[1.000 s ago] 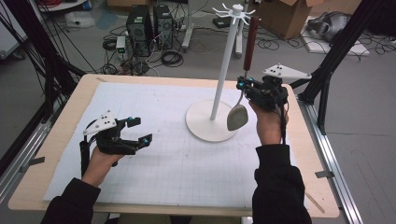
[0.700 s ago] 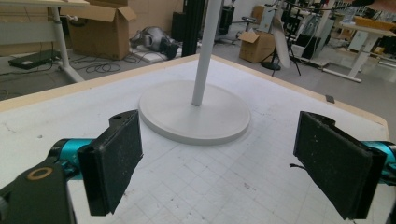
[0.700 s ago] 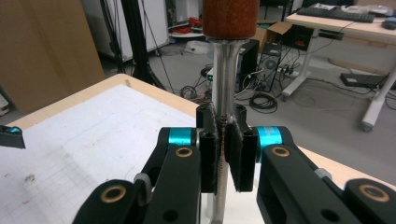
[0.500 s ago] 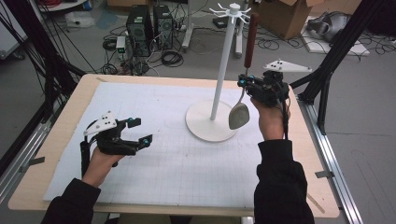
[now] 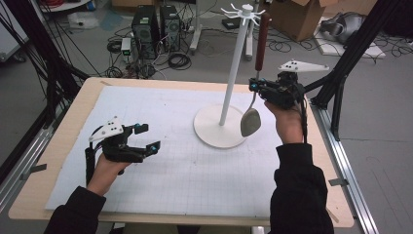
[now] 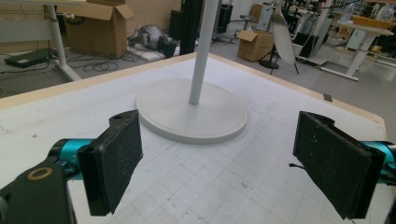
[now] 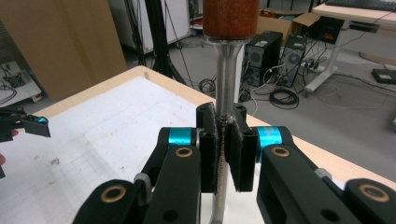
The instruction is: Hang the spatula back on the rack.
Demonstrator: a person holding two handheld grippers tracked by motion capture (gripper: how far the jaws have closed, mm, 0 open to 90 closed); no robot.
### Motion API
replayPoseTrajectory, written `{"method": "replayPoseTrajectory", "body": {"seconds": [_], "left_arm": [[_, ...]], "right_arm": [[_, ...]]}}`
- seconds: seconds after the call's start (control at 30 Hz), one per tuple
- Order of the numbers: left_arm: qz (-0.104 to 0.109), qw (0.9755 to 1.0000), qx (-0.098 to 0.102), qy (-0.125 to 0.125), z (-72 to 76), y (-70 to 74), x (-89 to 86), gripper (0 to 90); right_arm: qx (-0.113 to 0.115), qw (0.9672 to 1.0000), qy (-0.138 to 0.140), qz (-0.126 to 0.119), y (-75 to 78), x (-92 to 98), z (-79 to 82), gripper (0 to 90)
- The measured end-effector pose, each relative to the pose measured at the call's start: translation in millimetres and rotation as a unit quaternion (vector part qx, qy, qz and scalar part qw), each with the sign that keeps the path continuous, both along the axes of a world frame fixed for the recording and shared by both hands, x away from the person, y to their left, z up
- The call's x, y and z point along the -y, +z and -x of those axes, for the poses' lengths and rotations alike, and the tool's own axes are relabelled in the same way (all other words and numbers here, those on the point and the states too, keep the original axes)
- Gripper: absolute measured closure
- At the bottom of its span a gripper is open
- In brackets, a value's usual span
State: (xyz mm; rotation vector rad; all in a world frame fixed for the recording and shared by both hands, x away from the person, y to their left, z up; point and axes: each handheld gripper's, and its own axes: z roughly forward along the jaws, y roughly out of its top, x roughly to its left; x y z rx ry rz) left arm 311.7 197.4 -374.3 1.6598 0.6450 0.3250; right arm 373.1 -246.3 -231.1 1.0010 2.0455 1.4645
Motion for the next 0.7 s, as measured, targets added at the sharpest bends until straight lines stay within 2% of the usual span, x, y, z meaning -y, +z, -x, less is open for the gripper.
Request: {"method": "replayPoseTrajectory", "body": {"seconds": [0.37,0.57,0.6,0.7], "left_arm": [[0.0,1.0,-0.002,0.001,-0.1,-0.7,0.7,16.0],[-0.004,1.0,-0.001,0.001,0.1,-2.4,0.0,16.0],[-0.005,1.0,0.001,0.002,0.1,-2.8,-0.4,16.0],[0.004,1.0,0.002,0.002,0.6,-5.6,-2.3,16.0]], "right_arm": [[-0.018,0.9997,0.002,0.015,-3.7,-10.4,-10.7,84.5],[-0.008,0.9999,-0.002,0.013,-9.7,-10.7,-10.2,83.2],[-0.005,0.9999,-0.005,0.009,-11.5,-10.0,-9.1,79.3],[0.005,0.9998,-0.02,0.003,-18.3,-7.4,-2.8,60.1]]}}
